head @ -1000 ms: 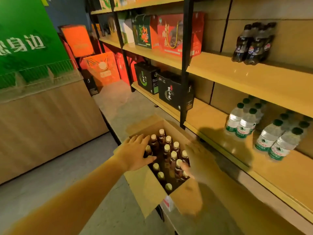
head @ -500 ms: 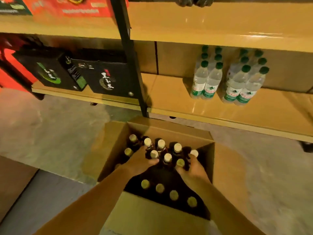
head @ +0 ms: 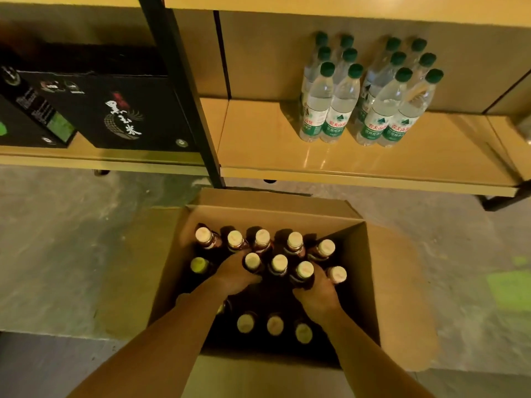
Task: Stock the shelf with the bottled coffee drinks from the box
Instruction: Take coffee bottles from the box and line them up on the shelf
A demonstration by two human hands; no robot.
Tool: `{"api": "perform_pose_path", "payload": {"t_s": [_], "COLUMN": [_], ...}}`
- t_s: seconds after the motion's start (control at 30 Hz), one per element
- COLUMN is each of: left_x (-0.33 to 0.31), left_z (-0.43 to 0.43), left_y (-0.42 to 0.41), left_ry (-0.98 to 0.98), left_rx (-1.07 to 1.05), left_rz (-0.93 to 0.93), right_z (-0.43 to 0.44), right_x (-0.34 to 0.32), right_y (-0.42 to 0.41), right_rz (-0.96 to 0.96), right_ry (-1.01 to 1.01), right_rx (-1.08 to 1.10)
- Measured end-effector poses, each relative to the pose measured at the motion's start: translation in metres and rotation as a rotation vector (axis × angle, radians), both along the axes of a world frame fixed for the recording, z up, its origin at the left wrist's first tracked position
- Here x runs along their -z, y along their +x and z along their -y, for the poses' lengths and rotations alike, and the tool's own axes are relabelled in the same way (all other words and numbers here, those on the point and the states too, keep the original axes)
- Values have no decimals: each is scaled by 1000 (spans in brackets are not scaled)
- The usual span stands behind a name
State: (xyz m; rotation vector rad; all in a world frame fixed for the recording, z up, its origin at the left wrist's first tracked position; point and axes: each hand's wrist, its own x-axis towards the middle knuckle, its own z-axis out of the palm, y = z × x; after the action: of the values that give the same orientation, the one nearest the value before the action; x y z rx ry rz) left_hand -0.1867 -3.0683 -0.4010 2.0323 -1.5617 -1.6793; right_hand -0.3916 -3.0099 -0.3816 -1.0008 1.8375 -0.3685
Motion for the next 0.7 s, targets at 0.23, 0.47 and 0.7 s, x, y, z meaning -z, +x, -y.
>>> {"api": "perform_pose_path", "payload": {"t_s": [0.23, 0.47, 0.7], "left_x": [30, 25, -36], "left_z": [-2, -5, 5], "left_y": [2, 2, 14], "left_ry": [-91, -155, -248], "left_rx": [-38, -36, 56], "left_rz": [-17, -57, -108], "right_z": [8, 13, 8], "right_x": [28, 30, -24], "right_y": [-4, -9, -20], "right_rz": [-15, 4, 125], "right_ry": [28, -40, -199], "right_rx": [9, -34, -42]}}
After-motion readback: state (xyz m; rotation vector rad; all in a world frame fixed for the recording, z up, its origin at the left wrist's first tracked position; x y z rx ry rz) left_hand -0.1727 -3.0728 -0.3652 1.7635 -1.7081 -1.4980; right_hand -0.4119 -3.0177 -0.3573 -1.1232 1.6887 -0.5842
